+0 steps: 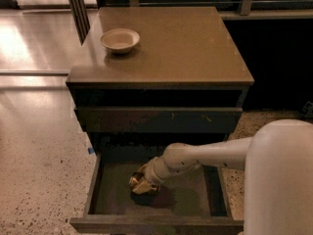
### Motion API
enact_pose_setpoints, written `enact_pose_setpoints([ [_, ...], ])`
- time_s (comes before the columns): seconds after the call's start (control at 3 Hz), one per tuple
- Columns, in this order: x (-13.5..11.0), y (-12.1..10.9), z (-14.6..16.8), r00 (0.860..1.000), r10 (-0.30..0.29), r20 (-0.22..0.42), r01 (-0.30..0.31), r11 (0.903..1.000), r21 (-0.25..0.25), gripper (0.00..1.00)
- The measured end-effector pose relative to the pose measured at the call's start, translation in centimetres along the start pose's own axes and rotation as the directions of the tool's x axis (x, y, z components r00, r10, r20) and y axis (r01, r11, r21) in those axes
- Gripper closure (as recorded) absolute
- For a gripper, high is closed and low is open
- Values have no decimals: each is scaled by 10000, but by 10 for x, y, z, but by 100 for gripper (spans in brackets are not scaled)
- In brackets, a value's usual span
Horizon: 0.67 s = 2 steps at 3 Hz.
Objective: Place orange can into middle drawer
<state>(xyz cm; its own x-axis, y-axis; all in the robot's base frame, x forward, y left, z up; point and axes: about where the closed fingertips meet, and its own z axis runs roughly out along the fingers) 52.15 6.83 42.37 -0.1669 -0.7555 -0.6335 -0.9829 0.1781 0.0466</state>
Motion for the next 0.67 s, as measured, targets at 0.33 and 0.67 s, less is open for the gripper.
enact_pose_setpoints([
  [0.33,19,2,14,9987,257,-429,-262,9996,-112,100],
  [0.67,23,2,17,9982,299,-513,-306,9995,-127,100],
])
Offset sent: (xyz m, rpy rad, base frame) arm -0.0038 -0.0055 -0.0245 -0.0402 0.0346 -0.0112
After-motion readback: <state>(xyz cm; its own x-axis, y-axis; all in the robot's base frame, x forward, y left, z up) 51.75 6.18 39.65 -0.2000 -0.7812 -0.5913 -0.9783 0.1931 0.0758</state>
